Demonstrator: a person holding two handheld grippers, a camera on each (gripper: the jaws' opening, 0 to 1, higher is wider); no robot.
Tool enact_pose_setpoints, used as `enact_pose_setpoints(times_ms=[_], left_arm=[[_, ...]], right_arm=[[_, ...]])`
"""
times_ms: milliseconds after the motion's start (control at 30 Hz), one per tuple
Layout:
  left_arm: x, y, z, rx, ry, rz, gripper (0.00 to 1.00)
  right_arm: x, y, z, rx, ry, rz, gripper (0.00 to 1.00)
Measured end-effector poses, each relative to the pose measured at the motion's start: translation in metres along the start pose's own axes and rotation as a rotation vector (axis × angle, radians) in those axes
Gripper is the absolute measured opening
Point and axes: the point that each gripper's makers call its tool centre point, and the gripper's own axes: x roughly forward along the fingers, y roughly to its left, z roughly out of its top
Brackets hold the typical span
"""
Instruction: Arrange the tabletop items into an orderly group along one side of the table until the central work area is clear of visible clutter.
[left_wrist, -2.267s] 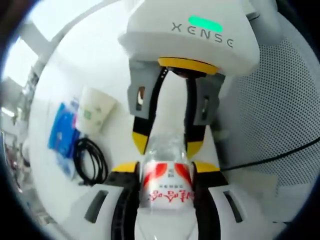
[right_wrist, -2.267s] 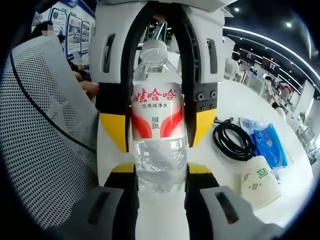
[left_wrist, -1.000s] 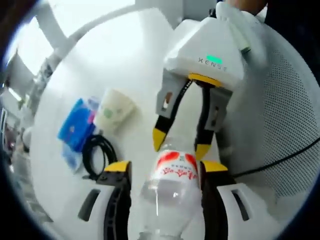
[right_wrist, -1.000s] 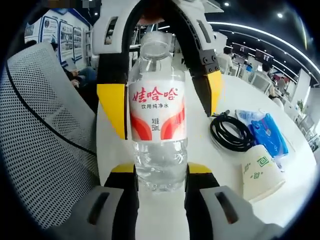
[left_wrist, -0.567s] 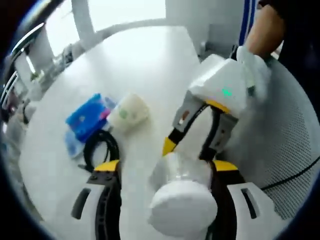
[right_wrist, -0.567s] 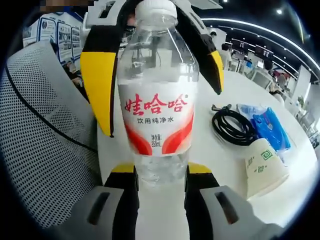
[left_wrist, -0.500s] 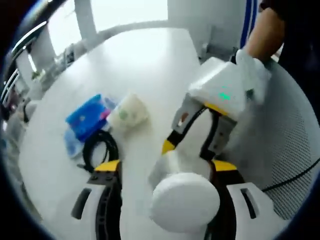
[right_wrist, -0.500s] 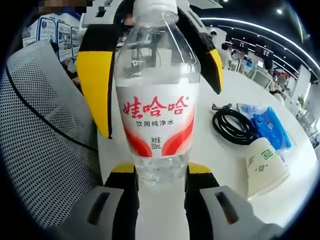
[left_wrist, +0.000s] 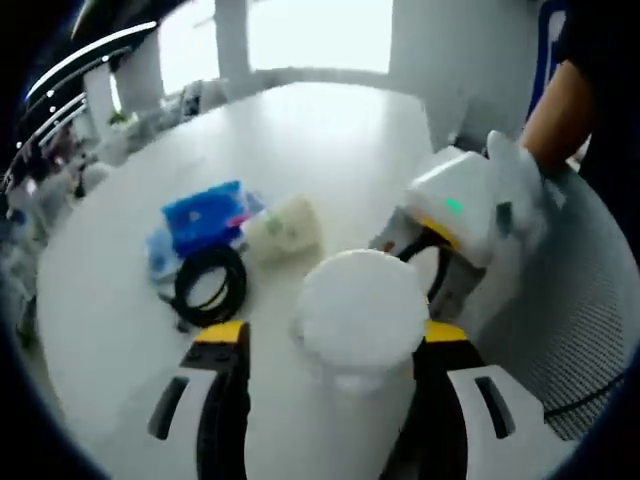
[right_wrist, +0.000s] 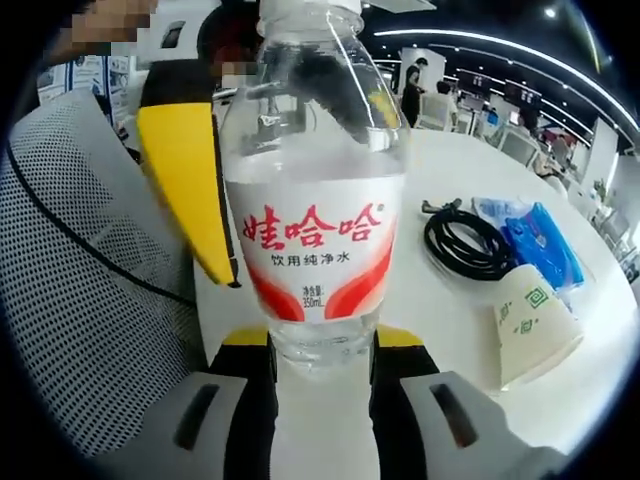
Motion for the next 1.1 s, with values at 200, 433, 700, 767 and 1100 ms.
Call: enact_pose_setpoints(times_ms=[200, 433, 700, 767, 1100], left_arm=[[-0.001, 0.001, -0.001, -0.08, -0.076, 0.116, 0.62], [0.005, -0.011, -0.001, -0.103, -0.115, 0.169, 0.61], [0.006, -0.014, -0.001, -0.091, -0.111, 0.167, 0.58], [0.006, -0.015, -0.002, -0.096, -0.11, 0.16, 0.58], [0.007, -0.017, -0.003, -0.104, -0.11, 0.158, 0.56]], right_arm=[[0.0, 0.0, -0.002, 0.017, 0.005, -0.002, 0.33], [0.0, 0.004, -0.007, 0.033, 0.02, 0.001, 0.33], [0.001, 0.008, -0.008, 0.034, 0.011, 0.006, 0.34], [0.001, 0.01, -0.008, 0.036, 0.011, 0.007, 0.34], [-0.001, 0.011, -0.01, 0.092, 0.037, 0.017, 0.36]])
